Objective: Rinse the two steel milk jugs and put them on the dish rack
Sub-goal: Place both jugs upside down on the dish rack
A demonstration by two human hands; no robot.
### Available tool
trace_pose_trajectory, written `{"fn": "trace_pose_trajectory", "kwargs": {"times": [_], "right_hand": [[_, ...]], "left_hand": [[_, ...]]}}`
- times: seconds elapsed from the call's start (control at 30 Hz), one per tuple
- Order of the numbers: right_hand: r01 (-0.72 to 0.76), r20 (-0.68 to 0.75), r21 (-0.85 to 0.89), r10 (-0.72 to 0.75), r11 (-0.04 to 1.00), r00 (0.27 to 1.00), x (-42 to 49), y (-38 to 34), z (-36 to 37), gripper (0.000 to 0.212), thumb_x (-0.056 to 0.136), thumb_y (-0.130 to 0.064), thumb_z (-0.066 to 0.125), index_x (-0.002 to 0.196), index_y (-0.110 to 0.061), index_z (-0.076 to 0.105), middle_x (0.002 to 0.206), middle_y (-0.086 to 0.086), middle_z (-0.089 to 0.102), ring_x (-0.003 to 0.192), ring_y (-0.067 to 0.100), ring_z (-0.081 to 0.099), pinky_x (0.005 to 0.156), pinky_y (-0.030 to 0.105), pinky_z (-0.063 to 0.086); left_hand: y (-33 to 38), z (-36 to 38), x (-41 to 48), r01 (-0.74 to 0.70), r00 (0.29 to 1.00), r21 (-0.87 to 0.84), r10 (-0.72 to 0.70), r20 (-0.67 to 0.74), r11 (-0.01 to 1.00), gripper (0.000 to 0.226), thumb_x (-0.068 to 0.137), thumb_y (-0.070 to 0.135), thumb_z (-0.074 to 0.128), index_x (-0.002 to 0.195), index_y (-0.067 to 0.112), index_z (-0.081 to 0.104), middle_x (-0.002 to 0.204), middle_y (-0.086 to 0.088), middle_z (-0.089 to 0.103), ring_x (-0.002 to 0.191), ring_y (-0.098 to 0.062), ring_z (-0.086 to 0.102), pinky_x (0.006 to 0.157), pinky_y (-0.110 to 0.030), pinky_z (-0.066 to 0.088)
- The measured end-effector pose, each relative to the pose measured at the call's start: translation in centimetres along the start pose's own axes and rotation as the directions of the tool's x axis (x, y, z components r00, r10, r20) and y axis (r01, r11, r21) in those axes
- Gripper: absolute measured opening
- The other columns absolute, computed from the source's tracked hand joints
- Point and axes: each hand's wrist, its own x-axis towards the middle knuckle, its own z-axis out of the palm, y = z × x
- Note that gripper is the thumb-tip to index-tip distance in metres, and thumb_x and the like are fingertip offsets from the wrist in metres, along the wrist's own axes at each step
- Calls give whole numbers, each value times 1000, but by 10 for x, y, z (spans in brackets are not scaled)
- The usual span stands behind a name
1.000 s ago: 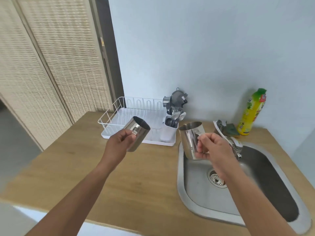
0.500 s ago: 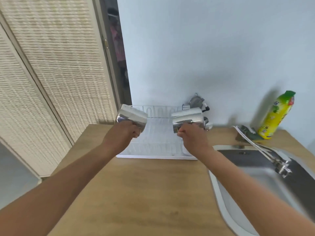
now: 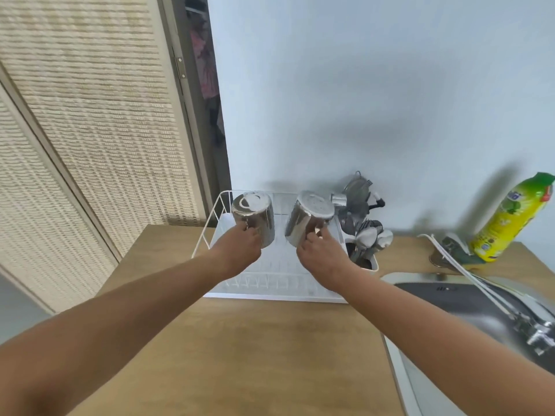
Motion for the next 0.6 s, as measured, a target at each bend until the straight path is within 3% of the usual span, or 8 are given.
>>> {"fn": "trace_pose_trajectory", "kwargs": {"times": [0.17, 0.47, 0.6], "right_hand": [[59, 80, -25, -57, 998, 995, 7, -4, 5, 24, 88, -2, 52, 109, -5, 64, 105, 14, 68, 104, 33, 57, 104, 57, 34], [129, 124, 64, -136, 990, 983, 18, -8, 7, 22, 85, -1, 58, 100, -14, 68, 103, 7, 70, 102, 27, 59, 94, 43, 40], [167, 165, 142, -190, 976, 968, 24, -4, 9, 23, 87, 1, 54, 102, -10, 67, 107, 7, 69, 103, 26, 60, 91, 39, 41]], "left_hand": [[6, 4, 11, -21, 996, 6, 21, 83, 1000, 21, 85, 2, 55, 93, 13, 71, 95, -6, 66, 90, -27, 59, 80, -37, 40], [23, 9, 18, -93, 987, 37, 87, 138, 995, 19, 82, 0, 61, 90, 13, 73, 88, -4, 70, 83, -25, 61, 72, -35, 35], [21, 8, 25, -169, 976, 64, 158, 151, 983, 23, 81, -2, 63, 93, 14, 74, 90, -5, 74, 84, -26, 66, 77, -34, 43]]}}
